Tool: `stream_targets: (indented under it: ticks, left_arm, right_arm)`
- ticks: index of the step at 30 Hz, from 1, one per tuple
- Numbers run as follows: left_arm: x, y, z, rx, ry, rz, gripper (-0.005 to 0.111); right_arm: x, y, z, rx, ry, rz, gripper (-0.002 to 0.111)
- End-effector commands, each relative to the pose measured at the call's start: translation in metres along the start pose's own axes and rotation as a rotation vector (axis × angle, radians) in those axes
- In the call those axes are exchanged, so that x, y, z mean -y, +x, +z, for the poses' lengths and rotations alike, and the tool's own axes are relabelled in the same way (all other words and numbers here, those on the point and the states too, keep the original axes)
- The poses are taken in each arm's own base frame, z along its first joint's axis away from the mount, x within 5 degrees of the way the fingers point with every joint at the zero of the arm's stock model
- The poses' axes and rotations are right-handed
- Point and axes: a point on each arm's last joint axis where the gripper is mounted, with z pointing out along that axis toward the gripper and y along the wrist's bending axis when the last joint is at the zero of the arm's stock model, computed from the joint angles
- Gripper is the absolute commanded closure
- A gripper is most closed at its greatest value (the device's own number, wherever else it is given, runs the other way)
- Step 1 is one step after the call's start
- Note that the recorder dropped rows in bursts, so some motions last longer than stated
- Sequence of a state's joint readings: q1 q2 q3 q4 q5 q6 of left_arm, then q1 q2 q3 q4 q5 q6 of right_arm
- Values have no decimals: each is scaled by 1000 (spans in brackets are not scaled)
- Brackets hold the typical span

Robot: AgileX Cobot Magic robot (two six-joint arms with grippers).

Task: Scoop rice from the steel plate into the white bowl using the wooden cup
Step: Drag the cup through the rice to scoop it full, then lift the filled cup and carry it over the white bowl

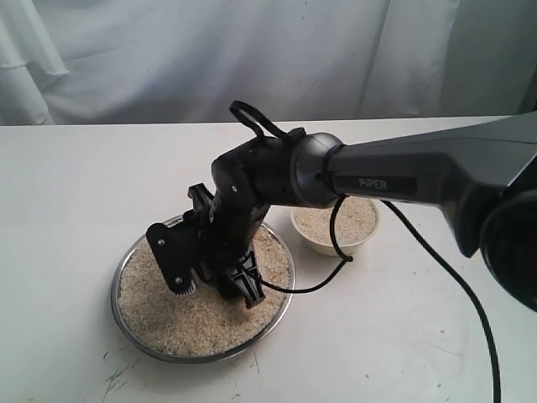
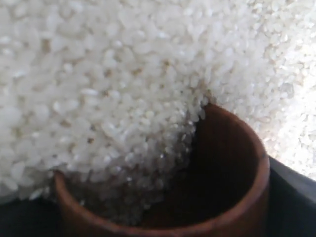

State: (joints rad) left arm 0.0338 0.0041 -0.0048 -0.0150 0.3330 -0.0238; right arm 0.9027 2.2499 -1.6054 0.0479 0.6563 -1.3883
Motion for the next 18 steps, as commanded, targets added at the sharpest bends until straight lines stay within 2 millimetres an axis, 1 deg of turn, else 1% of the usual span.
stream_targets:
  ticks: [1, 4, 7, 10, 14, 18]
  left_arm:
    - [0, 0, 0, 13, 3, 2, 107]
    - [0, 0, 0, 13, 3, 2, 107]
    - [0, 0, 0, 13, 3, 2, 107]
    - [0, 0, 0, 13, 3, 2, 107]
    - [0, 0, 0, 13, 3, 2, 107]
    - [0, 0, 0, 13, 3, 2, 107]
  right_arm:
    - [-11, 10, 8, 43, -119, 80, 108]
    - [-10, 11, 3, 85, -128, 114, 108]
    - [-5, 11, -9, 145, -108, 150, 108]
    - [-2, 12, -14, 169, -97, 178, 108]
    - [6, 10, -28, 281, -52, 224, 108]
    - [15, 21, -33, 312, 14, 279, 108]
